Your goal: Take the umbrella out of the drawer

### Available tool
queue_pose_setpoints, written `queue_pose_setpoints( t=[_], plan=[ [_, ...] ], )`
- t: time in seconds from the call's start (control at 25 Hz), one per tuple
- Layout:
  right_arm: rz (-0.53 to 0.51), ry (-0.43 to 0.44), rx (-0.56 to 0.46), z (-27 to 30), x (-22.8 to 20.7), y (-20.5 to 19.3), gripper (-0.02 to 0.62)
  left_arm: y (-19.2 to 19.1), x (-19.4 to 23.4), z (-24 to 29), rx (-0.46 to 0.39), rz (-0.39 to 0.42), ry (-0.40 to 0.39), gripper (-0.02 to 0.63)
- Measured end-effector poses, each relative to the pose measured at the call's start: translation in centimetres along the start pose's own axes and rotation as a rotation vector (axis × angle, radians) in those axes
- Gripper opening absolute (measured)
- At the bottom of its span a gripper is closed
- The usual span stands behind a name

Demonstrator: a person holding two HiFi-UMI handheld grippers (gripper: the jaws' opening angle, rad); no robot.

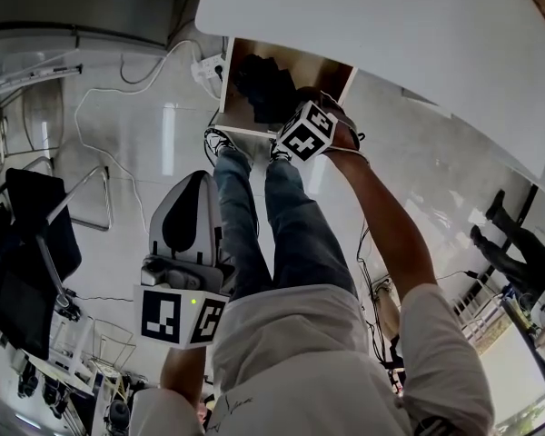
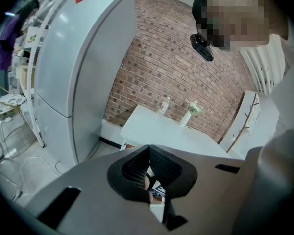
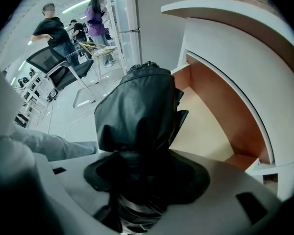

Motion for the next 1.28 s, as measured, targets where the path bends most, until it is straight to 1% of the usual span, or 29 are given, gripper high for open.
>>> queue_pose_setpoints(
  t=[0.64,1.28],
  plan=[
    [-0.024,0.011,-0.027,-4.1,0.4,-0.2,0.262,1.3,-1.9,-1.2,-0.028,0.012,0.001,0.017],
    [-0.034,0.014,-0.076,-9.7,0.8,-0.1,0.264,3.7,-3.5,-2.6,-0.083,0.037,0.006,0.017]
  ],
)
Point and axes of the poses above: the fingertips, and each gripper's own axes: z forward along the fingers, x to its left, y out of its top, the point moved 4 cm from there along -z, backward along the fingers, and after that the axes turned 13 degrees about x, right-handed, at the moved point
